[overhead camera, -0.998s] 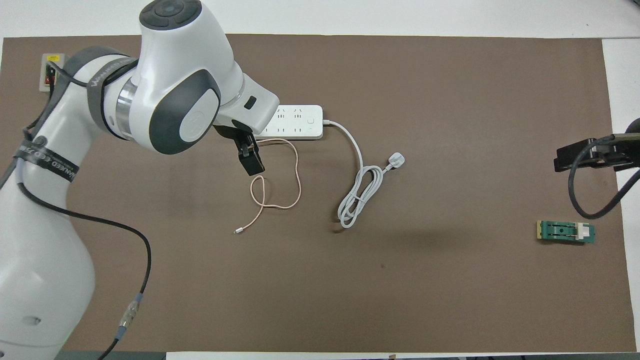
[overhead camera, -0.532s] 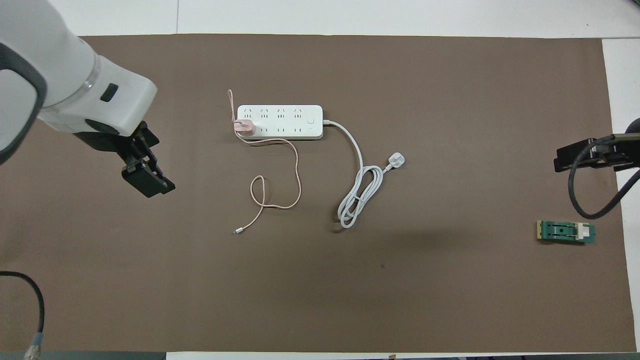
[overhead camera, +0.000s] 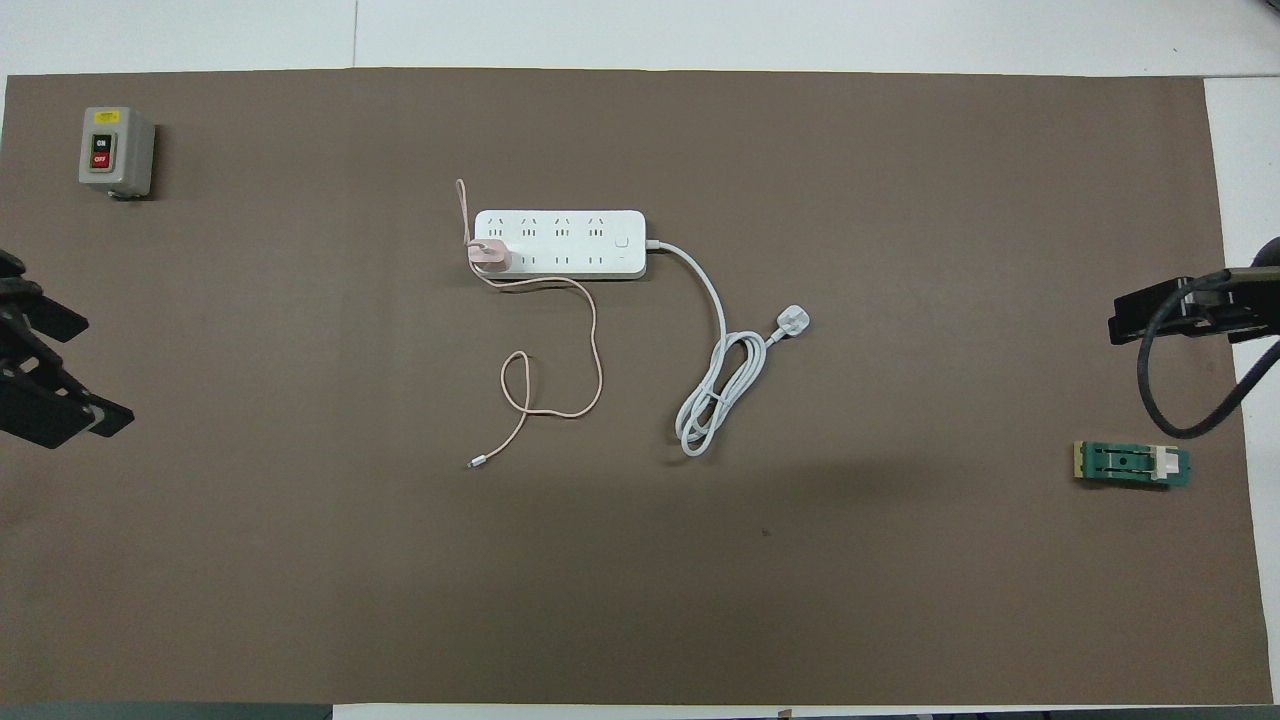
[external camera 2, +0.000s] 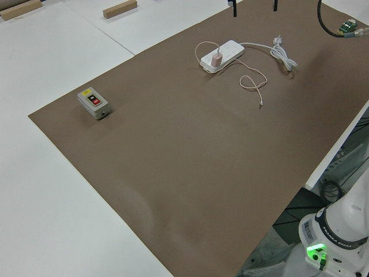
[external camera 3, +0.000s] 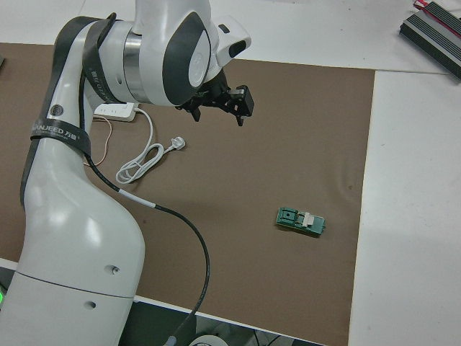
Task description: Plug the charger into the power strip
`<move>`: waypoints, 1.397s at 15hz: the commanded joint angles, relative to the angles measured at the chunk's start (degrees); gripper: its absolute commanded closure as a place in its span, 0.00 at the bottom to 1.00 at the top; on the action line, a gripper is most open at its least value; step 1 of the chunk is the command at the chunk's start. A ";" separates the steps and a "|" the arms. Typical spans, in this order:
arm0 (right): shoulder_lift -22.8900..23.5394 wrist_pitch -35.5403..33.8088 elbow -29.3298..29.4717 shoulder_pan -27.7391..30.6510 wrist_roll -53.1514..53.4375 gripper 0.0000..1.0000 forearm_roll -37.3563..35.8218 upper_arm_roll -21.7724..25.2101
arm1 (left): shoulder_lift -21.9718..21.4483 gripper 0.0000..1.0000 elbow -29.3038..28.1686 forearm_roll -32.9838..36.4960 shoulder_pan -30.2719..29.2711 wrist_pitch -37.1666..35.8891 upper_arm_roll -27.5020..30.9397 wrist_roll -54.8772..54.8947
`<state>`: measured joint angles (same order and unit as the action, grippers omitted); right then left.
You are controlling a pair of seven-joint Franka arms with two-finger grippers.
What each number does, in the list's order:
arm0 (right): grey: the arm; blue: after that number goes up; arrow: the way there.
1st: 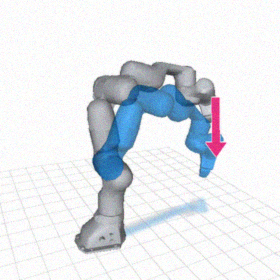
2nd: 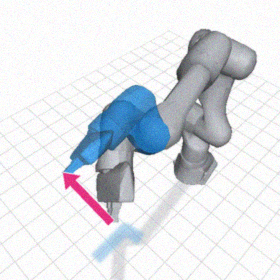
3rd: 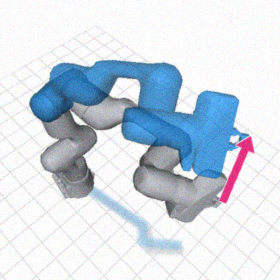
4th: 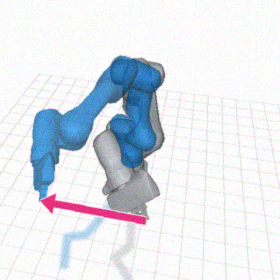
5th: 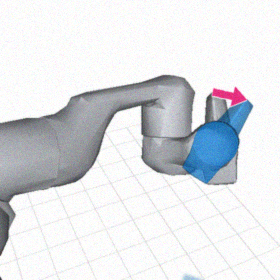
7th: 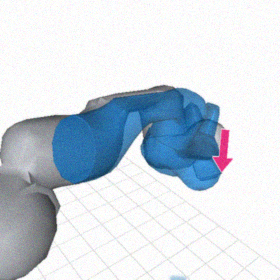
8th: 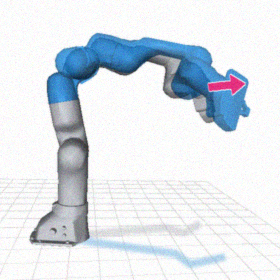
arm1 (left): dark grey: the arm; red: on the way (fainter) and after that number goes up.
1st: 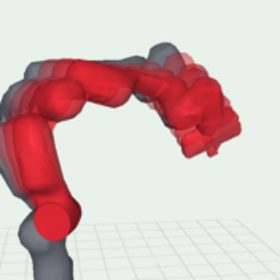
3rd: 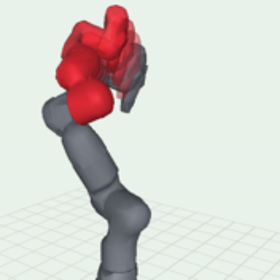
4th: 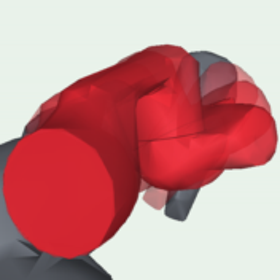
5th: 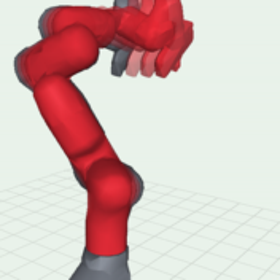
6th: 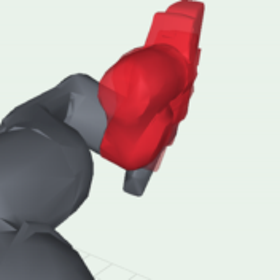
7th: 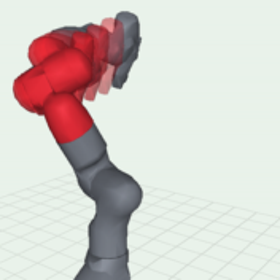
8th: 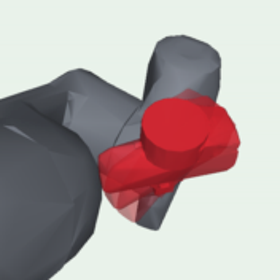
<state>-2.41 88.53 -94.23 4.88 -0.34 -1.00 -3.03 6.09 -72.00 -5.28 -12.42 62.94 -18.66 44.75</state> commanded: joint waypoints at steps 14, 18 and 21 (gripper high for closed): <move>-0.93 -2.48 -0.60 1.19 -1.06 0.00 -0.49 0.04 | -6.17 0.00 -7.35 0.44 0.03 2.98 -0.68 -15.75; -0.93 -2.48 -0.60 1.27 -0.98 0.00 -0.49 0.04 | -7.93 0.00 -11.12 2.45 -0.77 8.24 -0.59 -18.02; -0.85 -2.40 -0.60 1.27 -0.89 0.00 -0.49 0.13 | -10.65 0.00 -16.92 4.22 -2.42 13.86 -0.41 -30.21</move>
<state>-2.42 86.61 -94.25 5.17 -0.34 -1.00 -2.39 -0.09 -82.16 -2.00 -12.63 72.61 -19.07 20.46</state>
